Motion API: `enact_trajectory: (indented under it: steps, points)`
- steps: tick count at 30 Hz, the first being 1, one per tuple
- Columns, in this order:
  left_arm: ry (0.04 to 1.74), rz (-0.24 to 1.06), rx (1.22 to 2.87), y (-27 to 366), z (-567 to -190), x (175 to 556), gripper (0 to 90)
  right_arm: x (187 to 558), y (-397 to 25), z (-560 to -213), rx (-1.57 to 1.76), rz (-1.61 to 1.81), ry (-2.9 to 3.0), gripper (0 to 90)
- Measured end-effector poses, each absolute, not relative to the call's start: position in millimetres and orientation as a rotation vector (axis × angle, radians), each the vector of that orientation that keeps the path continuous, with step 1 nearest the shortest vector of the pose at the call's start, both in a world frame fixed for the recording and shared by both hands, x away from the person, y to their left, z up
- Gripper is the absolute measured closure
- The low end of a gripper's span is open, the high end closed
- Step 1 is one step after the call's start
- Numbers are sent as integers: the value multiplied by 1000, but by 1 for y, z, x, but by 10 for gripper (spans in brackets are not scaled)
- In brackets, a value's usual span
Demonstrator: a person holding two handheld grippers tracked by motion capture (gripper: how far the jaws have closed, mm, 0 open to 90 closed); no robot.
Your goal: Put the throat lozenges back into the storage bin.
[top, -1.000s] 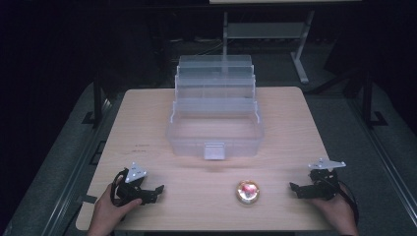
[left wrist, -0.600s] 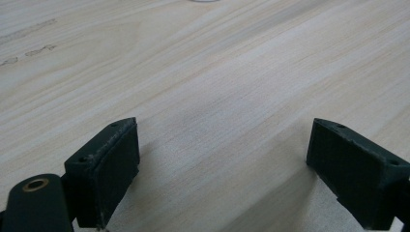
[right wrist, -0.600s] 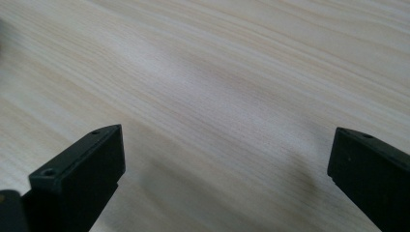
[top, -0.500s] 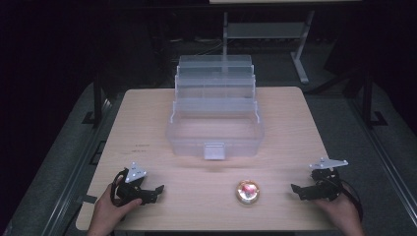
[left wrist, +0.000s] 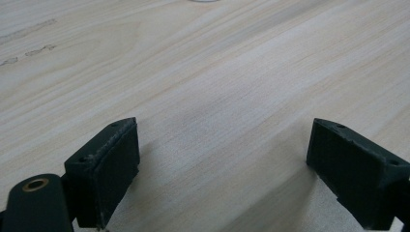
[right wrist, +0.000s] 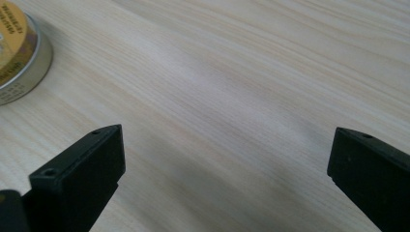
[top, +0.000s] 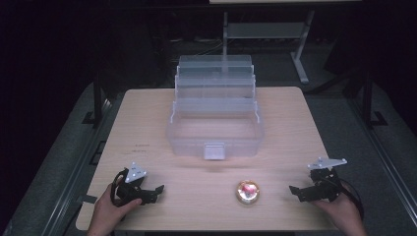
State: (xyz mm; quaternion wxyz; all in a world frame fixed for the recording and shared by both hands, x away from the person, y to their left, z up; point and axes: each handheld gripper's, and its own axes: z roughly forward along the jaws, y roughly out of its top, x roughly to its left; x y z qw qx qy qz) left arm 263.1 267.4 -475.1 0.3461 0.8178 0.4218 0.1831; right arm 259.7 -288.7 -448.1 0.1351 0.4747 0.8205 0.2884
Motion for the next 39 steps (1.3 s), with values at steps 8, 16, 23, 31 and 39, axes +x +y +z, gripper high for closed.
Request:
enact_trajectory:
  steps: [8,16,23,31,39]
  points:
    - [1094,475,2122,267,-475,263,107,259,-282,-443,1346,836,2405,0]
    - [1094,475,2122,267,-475,263,107,258,-273,-439,1313,839,2441,0]
    - [1094,475,2122,267,-475,263,107,258,-267,-436,1296,839,2464,0]
    - [1094,476,2122,267,-475,263,107,258,-259,-434,1267,838,2492,0]
    - [1094,476,2122,267,-475,263,107,259,-250,-433,1243,830,2523,0]
